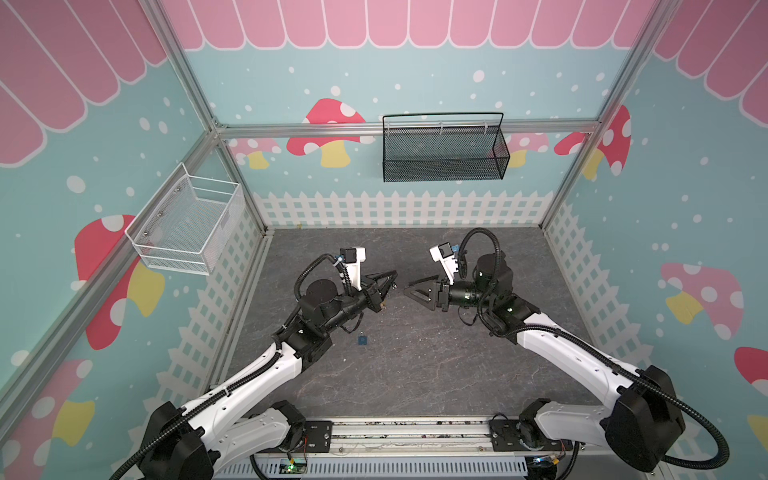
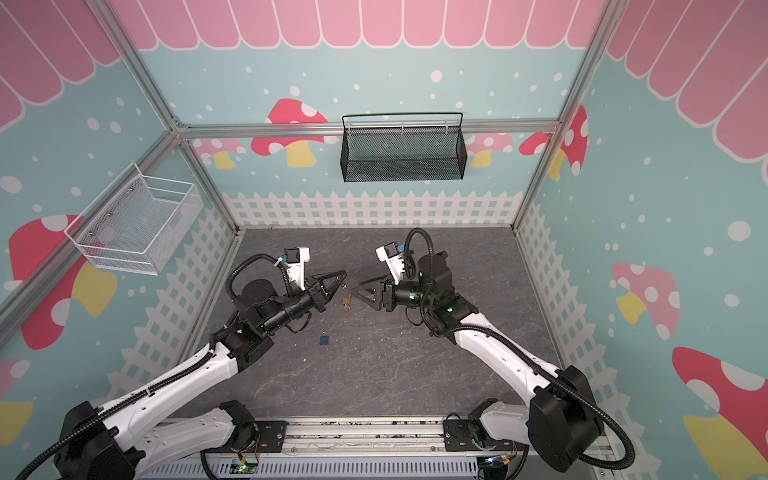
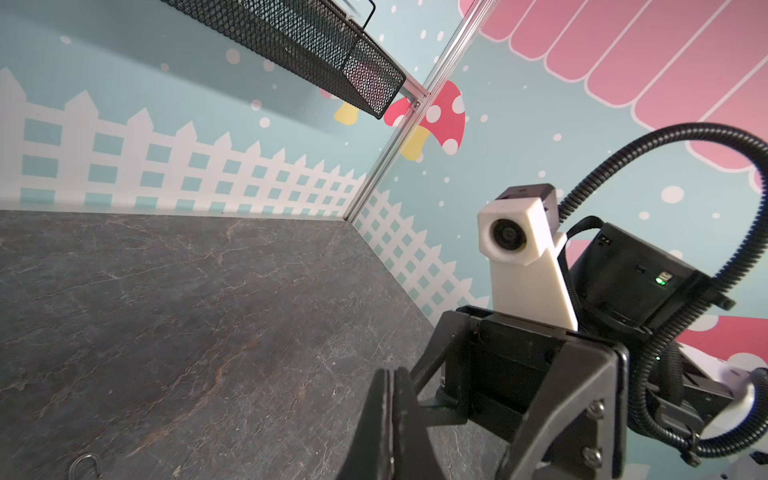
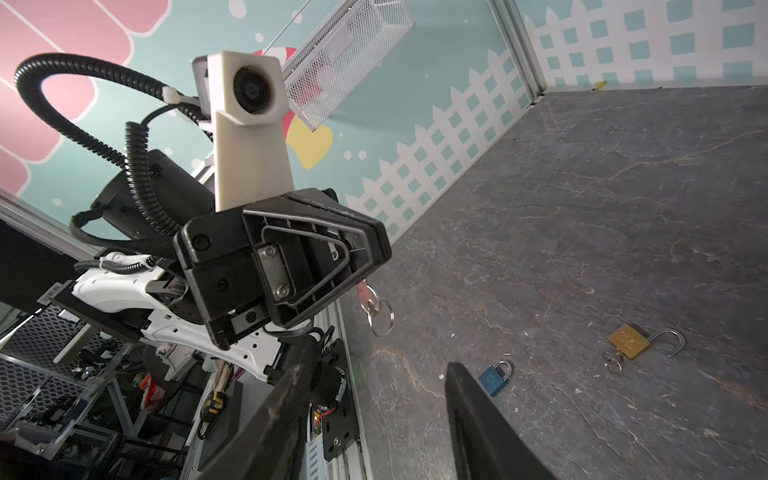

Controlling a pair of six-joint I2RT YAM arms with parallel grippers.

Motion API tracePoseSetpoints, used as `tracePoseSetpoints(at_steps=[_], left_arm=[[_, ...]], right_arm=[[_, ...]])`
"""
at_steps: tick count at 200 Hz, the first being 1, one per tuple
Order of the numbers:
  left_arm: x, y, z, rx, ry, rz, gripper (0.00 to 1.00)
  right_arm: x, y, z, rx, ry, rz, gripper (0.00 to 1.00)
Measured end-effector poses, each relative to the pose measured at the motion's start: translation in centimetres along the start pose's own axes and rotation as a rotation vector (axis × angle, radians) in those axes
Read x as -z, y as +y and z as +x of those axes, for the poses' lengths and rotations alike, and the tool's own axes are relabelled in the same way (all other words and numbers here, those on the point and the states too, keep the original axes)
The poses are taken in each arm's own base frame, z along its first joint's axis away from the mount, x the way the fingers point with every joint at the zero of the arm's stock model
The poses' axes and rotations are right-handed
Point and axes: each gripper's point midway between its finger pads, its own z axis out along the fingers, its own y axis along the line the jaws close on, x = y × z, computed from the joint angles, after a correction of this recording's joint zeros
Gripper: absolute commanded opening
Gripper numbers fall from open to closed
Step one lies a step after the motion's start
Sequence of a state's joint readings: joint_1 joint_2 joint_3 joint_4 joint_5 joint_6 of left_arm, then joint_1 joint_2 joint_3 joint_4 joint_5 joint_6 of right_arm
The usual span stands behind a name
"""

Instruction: Unlock with the key

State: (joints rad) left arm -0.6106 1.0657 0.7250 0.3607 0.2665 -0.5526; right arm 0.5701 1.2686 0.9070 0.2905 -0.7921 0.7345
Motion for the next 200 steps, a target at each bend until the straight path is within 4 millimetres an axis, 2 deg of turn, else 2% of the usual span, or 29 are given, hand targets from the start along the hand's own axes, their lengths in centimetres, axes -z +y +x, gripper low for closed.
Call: tracePoseSetpoints(at_steps=[112, 200], left_arm=[[-1.1, -0.7, 0.8, 0.009, 0.027, 0.076, 0.00], [-1.1, -1.5, 0.1, 0.007, 0.002, 0.117, 0.00]], right_arm=[[-1.1, 0.7, -0.7, 0.005, -0.014, -0.108, 0.38], [-1.5, 0.2, -0.3, -0.019, -0.010, -0.118, 0.25]])
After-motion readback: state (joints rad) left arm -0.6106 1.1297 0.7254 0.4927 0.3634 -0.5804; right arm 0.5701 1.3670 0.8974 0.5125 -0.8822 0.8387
